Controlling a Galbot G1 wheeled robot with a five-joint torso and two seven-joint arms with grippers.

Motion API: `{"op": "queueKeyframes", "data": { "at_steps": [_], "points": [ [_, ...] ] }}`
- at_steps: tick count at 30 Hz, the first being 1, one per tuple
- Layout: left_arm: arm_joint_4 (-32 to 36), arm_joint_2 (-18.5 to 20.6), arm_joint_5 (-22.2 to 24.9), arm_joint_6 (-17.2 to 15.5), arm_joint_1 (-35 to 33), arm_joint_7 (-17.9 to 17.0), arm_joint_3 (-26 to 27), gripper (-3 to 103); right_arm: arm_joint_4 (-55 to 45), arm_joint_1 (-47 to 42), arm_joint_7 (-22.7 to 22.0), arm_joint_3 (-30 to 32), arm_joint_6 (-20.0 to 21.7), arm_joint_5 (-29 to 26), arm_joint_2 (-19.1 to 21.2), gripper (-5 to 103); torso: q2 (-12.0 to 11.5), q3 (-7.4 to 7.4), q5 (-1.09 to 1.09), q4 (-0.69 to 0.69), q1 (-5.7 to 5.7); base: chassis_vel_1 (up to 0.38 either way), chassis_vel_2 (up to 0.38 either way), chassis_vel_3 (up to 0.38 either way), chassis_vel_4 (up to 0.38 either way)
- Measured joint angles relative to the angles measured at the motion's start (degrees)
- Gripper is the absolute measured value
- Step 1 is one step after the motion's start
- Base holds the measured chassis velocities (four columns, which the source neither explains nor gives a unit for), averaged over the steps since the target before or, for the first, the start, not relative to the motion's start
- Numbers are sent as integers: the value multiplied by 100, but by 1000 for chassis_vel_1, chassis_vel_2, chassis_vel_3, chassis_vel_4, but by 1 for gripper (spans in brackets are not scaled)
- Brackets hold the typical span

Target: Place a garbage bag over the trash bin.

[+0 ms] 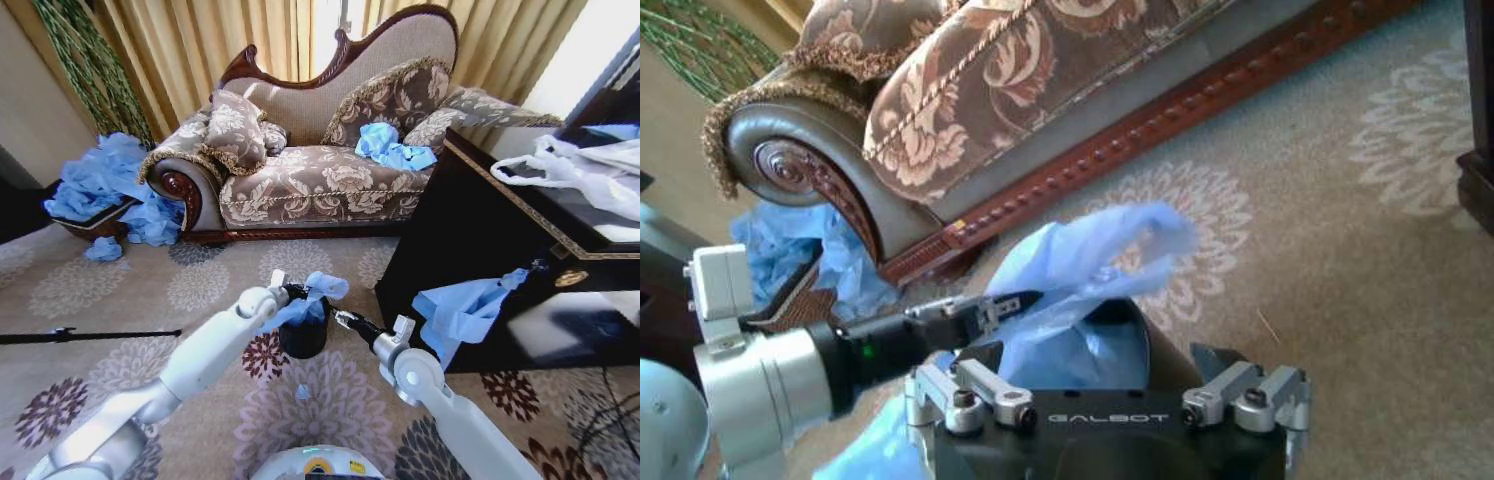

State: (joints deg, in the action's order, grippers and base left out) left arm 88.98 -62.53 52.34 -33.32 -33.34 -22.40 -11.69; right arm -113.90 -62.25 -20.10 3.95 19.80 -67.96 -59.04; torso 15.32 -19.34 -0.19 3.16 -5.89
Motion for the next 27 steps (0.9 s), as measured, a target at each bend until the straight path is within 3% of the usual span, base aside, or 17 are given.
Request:
{"op": "queueKeyframes", "data": {
  "at_steps": [1, 4, 9, 10, 12, 14, 16, 17, 20, 22, 23, 25, 26, 27],
  "points": [
    [61, -65, 117, 22, -56, -321, 1, 0, 12, 4, 4, -13, 0, 11, -19, 95, 0, 0, -1, 1, 0, 0, 0, 0, 0],
    [192, -192, 323, 138, -171, -836, 40, 0, 50, 39, 15, -41, -3, 52, -59, 95, 0, 0, 0, 0, 0, 0, 0, 0, 0],
    [328, -215, 521, 235, -216, -979, 153, 0, 55, 62, 8, -57, -2, 60, -73, 95, 0, 0, 0, 1, 0, 0, 0, 0, 0],
    [340, -173, 522, 244, -217, -898, 203, 0, 58, 64, 1, -60, 2, 64, -79, 95, 0, 0, 0, 1, 0, 0, 0, 0, 0],
    [340, -90, 473, 324, -219, -676, 242, 11, 58, 62, -5, -63, 8, 67, -104, 91, 0, 0, 0, 0, 0, 0, 0, 0, 0],
    [334, -46, 431, 384, -223, -529, 265, 11, 58, 59, -10, -65, 9, 68, -118, 91, 0, 0, -1, 0, 0, 0, 0, 0, 0],
    [292, 113, 313, 582, -271, 112, 431, 21, 58, 53, -34, -66, 9, 78, -161, 93, 0, 0, 0, 0, 0, 0, 0, 0, 0],
    [292, 113, 313, 582, -271, 112, 431, 21, 58, 53, -34, -66, 9, 78, -161, 93, 0, 0, 0, 0, 0, 0, 0, 0, 0],
    [202, 264, 296, 605, -361, 919, 702, 37, 58, 59, -50, -66, 9, 84, -172, 99, 0, 0, -1, 0, 0, 0, 0, 0, 0],
    [182, 284, 293, 605, -381, 1071, 754, 43, 58, 62, -52, -66, 9, 85, -172, 100, 0, 0, -1, 0, 0, 0, 0, 0, 0],
    [130, 336, 269, 616, -449, 1446, 890, 48, 58, 75, -54, -66, 9, 86, -173, 100, 0, 0, -1, 0, 0, 0, 0, 0, 0],
    [112, 359, 259, 618, -481, 1567, 944, 48, 59, 83, -56, -66, 9, 85, -179, 100, 0, 0, -1, 0, 0, 0, 0, 0, 0],
    [93, 389, 256, 622, -531, 1653, 1013, 60, 83, 101, -50, -65, 8, 89, -207, 100, 0, 0, -1, 0, 0, 0, 0, 0, 0],
    [81, 407, 261, 625, -561, 1679, 1055, 60, 111, 115, -39, -67, 7, 95, -233, 100, 0, 0, -1, 0, 0, 0, 0, 0, 0]
  ]
}}
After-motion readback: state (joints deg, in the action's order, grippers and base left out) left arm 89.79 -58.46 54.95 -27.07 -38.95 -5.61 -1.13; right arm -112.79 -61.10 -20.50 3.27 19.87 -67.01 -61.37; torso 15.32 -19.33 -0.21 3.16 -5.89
